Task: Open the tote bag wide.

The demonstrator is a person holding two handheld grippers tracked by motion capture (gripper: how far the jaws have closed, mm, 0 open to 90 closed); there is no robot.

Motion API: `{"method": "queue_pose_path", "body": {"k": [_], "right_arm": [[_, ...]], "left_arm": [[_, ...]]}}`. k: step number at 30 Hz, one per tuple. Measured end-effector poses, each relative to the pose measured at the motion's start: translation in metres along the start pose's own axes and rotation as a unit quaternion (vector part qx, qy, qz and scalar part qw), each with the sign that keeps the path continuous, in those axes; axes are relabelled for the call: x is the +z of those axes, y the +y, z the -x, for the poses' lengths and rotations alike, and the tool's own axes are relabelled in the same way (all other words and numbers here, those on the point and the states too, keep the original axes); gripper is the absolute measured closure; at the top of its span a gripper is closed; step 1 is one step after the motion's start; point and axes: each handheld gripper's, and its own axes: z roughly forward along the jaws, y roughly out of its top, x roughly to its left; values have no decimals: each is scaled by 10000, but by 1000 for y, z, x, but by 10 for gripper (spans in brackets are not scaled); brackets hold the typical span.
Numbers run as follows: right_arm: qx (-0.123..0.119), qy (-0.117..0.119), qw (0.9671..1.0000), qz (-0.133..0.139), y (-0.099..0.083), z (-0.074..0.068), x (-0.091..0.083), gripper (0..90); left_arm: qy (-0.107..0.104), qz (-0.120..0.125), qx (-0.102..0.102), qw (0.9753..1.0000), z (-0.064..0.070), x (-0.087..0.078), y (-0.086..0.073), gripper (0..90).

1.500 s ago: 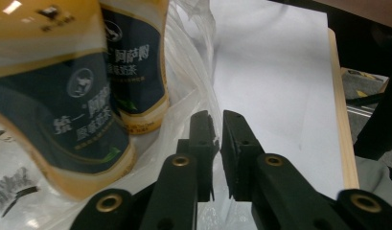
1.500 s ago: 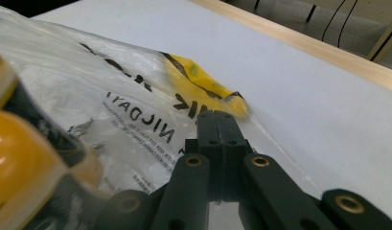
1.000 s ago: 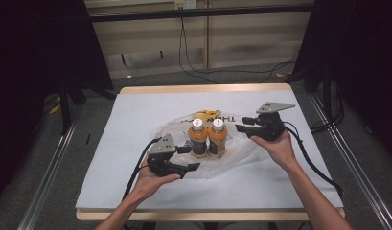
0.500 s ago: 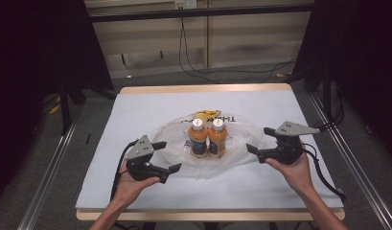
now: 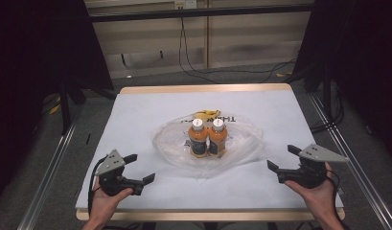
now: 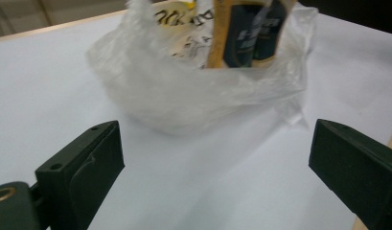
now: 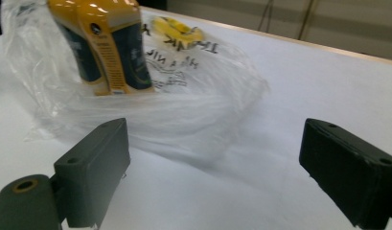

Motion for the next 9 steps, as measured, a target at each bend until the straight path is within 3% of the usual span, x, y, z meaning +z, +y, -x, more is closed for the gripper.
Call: {"method": "queue_pose_path", "body": {"k": [2,7,9], "right_arm": [[243,-110,9996,32,-11,5,-9,111],[424,-281,9985,186,-27,9,-26,121],[465,-301,9982,239,-32,9,-33,121]], "left_arm": [[130,-52,-49,9999,-2,-7,-9,36],[252,11,-307,9992,-8,-22,-30,32],[312,-27,-330,9990,-8,-25,-31,33]]}}
